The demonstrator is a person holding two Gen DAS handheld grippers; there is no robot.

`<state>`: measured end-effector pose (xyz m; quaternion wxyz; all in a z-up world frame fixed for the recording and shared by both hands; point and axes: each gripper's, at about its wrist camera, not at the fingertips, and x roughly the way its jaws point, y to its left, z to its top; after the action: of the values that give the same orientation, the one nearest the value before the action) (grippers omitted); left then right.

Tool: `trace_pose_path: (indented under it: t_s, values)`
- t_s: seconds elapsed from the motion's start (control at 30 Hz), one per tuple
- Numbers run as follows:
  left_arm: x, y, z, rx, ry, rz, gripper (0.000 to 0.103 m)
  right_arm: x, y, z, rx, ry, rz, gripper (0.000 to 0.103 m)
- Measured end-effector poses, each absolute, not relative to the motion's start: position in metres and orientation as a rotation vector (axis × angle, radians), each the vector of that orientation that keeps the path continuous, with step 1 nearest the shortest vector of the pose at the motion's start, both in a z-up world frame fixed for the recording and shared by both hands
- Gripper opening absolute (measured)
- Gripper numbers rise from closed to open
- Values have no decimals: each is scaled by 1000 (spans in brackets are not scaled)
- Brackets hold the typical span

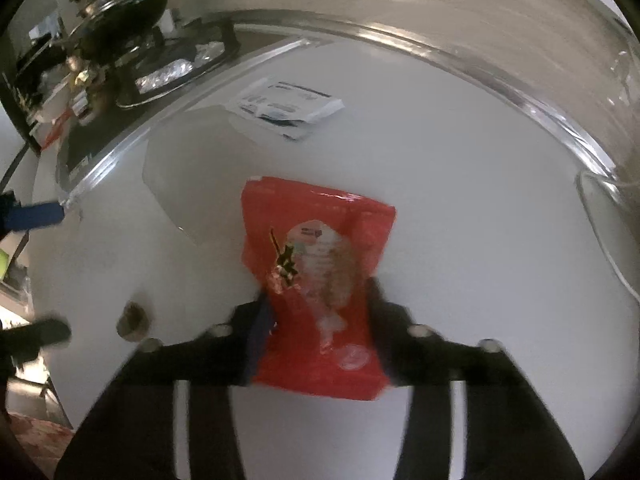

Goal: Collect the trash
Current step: 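Grasp the red snack wrapper with the right tool while the left tool grasps the dark nut shell, then carry red wrapper and nut shell to the green basket and release both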

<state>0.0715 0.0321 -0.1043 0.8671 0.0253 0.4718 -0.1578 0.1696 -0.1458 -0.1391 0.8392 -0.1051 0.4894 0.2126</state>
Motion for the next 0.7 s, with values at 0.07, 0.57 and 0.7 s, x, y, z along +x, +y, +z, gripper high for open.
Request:
trace_pose_path:
  t_s: [0.07,0.57,0.7]
  values:
    - [67,22,-109,90,980,-362,85,167,-154,-138,-181,1041,456,33]
    - [80,-3,-138,133,1032,-418,25,157,-175,-135,-86,1029,460,29]
    - [78,-9,-137,148,1008,-438,24,155,-175,-132,-77,1018,456,29]
